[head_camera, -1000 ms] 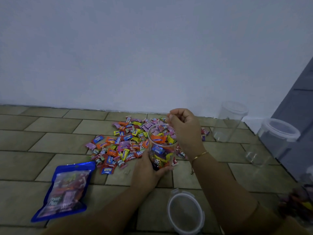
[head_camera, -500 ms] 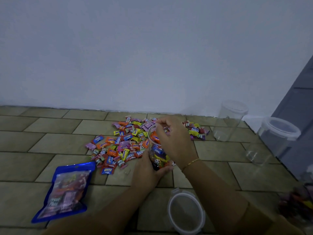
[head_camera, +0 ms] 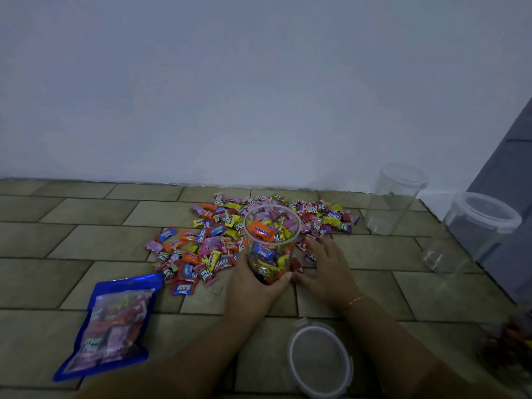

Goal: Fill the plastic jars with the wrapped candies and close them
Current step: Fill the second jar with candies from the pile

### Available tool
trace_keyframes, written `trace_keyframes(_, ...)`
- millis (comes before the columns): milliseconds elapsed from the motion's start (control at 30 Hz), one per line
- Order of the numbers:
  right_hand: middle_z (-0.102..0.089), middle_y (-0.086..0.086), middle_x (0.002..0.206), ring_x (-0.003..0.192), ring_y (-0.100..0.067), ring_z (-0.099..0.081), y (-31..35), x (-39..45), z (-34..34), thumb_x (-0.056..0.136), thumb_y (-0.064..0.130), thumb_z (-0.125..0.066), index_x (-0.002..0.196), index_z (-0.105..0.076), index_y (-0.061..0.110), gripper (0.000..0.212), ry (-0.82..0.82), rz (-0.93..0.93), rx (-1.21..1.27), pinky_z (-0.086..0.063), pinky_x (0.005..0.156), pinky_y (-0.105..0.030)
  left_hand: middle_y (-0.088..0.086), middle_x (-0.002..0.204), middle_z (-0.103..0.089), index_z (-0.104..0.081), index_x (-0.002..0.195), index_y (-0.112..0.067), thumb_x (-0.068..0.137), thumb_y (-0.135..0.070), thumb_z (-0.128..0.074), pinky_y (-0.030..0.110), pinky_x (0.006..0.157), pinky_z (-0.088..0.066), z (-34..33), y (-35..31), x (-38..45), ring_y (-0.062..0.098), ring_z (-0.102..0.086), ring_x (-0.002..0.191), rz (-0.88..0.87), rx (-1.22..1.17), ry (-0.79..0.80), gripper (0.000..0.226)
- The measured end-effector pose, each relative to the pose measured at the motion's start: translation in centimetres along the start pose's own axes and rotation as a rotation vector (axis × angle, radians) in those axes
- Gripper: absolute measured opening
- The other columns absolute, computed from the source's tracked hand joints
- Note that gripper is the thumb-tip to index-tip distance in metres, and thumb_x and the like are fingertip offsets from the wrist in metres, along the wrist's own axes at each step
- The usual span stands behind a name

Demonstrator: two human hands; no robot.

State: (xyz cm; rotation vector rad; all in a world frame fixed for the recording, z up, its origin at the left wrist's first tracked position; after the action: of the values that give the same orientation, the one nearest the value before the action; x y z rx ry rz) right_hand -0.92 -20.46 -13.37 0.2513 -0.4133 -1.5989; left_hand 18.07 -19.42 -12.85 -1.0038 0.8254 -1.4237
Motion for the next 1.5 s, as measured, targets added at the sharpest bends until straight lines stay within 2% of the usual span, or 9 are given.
trace_keyframes(67, -0.011, -0.001, 0.158, 0.145, -0.025, -0.004, 0.3, 0.5, -0.4, 0.071, 0.077, -0.041, 0.149, -0.015, 0.03, 0.095, 0.007, 0.001, -0.026, -0.013, 0.118, -0.042, -0.015, 0.114, -0.054, -0.038, 0.13, -0.025, 0.06, -0.049, -0.083, 0.016, 0.081, -0.043, 0.1, 0.1, 0.0, 0.004, -0.054, 0.105, 0.005, -0.012, -0.007, 0.086)
trace_keyframes(200, -0.006, 0.001, 0.159, 0.146, -0.025, -0.001, 0.8, 1.8, -0.7, 0.084, 0.06, -0.051, 0.149, -0.008, 0.032, 0.083, 0.005, -0.035, -0.093, -0.013, 0.116, -0.044, -0.018, 0.112, -0.051, -0.037, 0.13, -0.027, 0.062, -0.045, -0.084, 0.007, 0.076, -0.039, 0.0, 0.0, 0.0, 0.002, -0.052, 0.103, 0.004, -0.024, 0.004, 0.084)
trace_keyframes(567, -0.001, 0.008, 0.159, 0.145, -0.035, 0.007, 1.8, 4.8, -2.7, 0.087, 0.064, -0.041, 0.147, -0.006, 0.042, 0.073, 0.141, -0.028, -0.275, -0.013, 0.108, -0.065, -0.03, 0.107, -0.045, -0.034, 0.13, -0.033, 0.061, -0.048, -0.083, 0.002, 0.075, -0.036, -0.1, -0.3, 0.2, -0.007, -0.047, 0.1, -0.023, -0.03, 0.027, 0.086)
trace_keyframes(733, -0.041, 0.001, 0.145, 0.14, -0.028, -0.02, 2.8, 4.2, -1.5, 0.088, 0.048, -0.051, 0.136, -0.043, 0.027, 0.053, -0.071, 0.115, -0.255, -0.025, 0.109, -0.045, -0.029, 0.105, -0.049, -0.038, 0.125, -0.033, 0.059, -0.05, -0.083, 0.002, 0.074, -0.037, 0.0, -0.5, 0.1, -0.006, -0.05, 0.098, -0.046, -0.003, 0.012, 0.082)
trace_keyframes(900, -0.065, -0.009, 0.095, 0.092, -0.03, -0.058, 3.6, 2.8, 1.0, 0.077, 0.025, -0.071, 0.092, -0.067, 0.011, 0.021, -0.293, 0.12, -0.192, -0.044, 0.075, -0.034, -0.019, 0.116, -0.054, -0.038, 0.132, -0.027, 0.059, -0.052, -0.083, 0.004, 0.075, -0.039, -0.2, -0.2, 0.1, -0.001, -0.053, 0.104, -0.027, -0.014, 0.035, 0.089)
trace_keyframes(1000, -0.064, -0.011, 0.081, 0.075, -0.031, -0.06, 2.6, 2.8, 0.5, 0.066, 0.012, -0.076, 0.08, -0.065, 0.009, 0.018, -0.289, 0.102, -0.115, -0.049, 0.064, -0.033, -0.019, 0.115, -0.053, -0.038, 0.13, -0.027, 0.059, -0.052, -0.082, 0.003, 0.073, -0.037, -0.2, -0.3, 0.0, 0.0, -0.052, 0.103, -0.023, -0.009, 0.043, 0.087)
trace_keyframes(1167, -0.06, -0.017, 0.088, 0.075, -0.034, -0.059, 1.2, 1.7, 1.0, 0.078, 0.009, -0.065, 0.087, -0.064, 0.004, 0.01, -0.293, 0.002, -0.041, -0.041, 0.057, -0.03, -0.025, 0.107, -0.049, -0.034, 0.12, -0.037, 0.061, -0.05, -0.082, 0.001, 0.07, -0.036, -0.2, -0.5, -0.1, -0.003, -0.05, 0.098, -0.022, 0.006, 0.053, 0.077)
trace_keyframes(1333, -0.062, -0.006, 0.092, 0.081, -0.024, -0.06, 0.0, 0.7, 1.5, 0.091, 0.025, -0.054, 0.097, -0.059, 0.012, 0.015, -0.214, -0.064, -0.023, -0.044, 0.065, -0.03, -0.018, 0.115, -0.052, -0.036, 0.134, -0.026, 0.061, -0.053, -0.081, 0.007, 0.078, -0.039, -0.3, -0.4, -0.2, 0.001, -0.052, 0.105, -0.024, -0.005, 0.068, 0.09)
trace_keyframes(1500, -0.066, -0.006, 0.073, 0.065, -0.017, -0.058, -3.0, 0.1, 4.2, 0.087, 0.023, -0.061, 0.085, -0.065, 0.006, 0.017, -0.378, -0.362, 0.565, -0.041, 0.058, -0.025, -0.015, 0.118, -0.052, -0.034, 0.136, -0.024, 0.061, -0.055, -0.08, 0.014, 0.081, -0.04, -0.3, -0.5, -0.2, 0.002, -0.05, 0.104, -0.028, 0.023, 0.071, 0.094)
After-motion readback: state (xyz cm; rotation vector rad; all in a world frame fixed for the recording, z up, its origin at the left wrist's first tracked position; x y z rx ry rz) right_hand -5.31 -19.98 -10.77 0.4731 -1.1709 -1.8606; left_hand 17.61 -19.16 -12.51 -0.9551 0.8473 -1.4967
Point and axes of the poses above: each hand's wrist, its own x-axis towards the middle knuckle, its own z-axis out of the back of the hand, y = z × x, the point moved 9 cm from there along x, towards the middle knuckle
